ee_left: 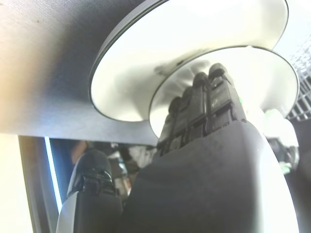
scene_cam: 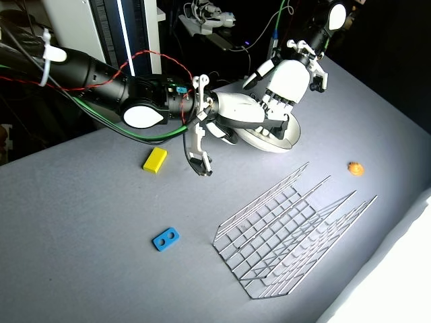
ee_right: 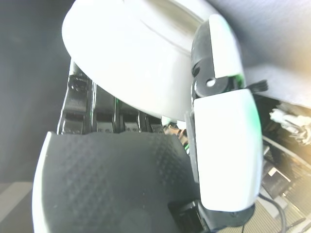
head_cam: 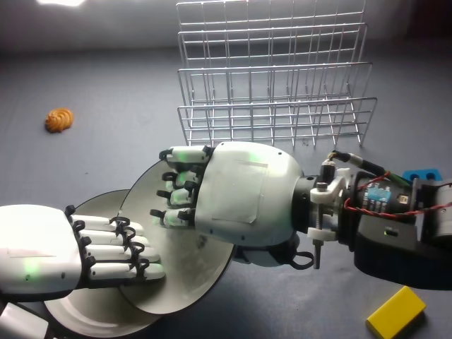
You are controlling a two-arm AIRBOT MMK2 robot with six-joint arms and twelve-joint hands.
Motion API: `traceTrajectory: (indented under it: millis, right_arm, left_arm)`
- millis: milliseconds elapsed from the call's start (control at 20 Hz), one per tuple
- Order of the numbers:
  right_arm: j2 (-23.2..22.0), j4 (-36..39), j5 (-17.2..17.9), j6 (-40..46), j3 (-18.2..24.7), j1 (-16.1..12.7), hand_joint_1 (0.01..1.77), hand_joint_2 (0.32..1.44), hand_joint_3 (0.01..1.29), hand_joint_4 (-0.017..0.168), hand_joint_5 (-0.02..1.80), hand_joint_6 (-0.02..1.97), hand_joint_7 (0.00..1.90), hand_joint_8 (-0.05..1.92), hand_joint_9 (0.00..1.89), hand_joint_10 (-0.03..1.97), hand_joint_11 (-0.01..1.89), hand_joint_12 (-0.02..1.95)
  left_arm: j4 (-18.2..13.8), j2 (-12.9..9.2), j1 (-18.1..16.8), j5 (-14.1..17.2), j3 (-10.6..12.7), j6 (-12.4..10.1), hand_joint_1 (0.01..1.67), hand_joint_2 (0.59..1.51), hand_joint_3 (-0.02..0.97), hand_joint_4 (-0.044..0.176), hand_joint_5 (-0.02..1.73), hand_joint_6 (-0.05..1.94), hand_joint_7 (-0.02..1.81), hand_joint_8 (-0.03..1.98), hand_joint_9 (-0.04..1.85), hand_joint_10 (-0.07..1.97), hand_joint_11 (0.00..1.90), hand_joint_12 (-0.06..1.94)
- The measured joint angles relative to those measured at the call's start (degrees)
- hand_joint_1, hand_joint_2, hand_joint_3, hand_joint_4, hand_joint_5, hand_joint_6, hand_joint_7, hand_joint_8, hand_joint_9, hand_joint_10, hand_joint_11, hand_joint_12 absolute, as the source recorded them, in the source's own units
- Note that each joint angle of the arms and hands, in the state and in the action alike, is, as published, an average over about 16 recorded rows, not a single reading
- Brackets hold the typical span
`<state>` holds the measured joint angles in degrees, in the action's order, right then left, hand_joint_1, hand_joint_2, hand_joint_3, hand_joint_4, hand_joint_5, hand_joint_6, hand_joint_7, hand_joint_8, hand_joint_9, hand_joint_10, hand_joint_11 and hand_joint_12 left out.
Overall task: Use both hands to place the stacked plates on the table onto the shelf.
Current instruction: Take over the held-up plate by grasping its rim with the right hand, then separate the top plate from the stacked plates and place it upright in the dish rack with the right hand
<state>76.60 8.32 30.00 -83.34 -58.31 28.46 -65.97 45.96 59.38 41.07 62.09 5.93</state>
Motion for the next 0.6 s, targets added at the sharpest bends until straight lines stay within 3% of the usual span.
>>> traceTrajectory:
  millis: [200,600]
  right_arm:
    - [1.12,0.34,0.20,-0.31,-0.86,0.02,1.07,1.01,0.01,0.007,0.69,0.27,0.77,0.16,0.81,0.04,0.43,1.12]
    - [0.99,0.65,2.03,-0.31,0.06,-0.40,1.11,0.95,0.01,0.023,0.87,0.63,0.97,0.50,1.14,0.03,0.78,1.04]
  left_arm:
    - [0.20,-0.04,0.13,0.29,0.17,-0.01,0.02,1.186,0.009,-0.003,0.01,-0.01,-0.01,-0.02,0.02,0.01,0.01,0.01]
    - [1.08,-0.98,-1.03,0.64,1.16,-0.01,0.02,1.188,0.009,-0.002,0.02,-0.01,0.00,-0.01,0.02,0.01,0.01,0.01]
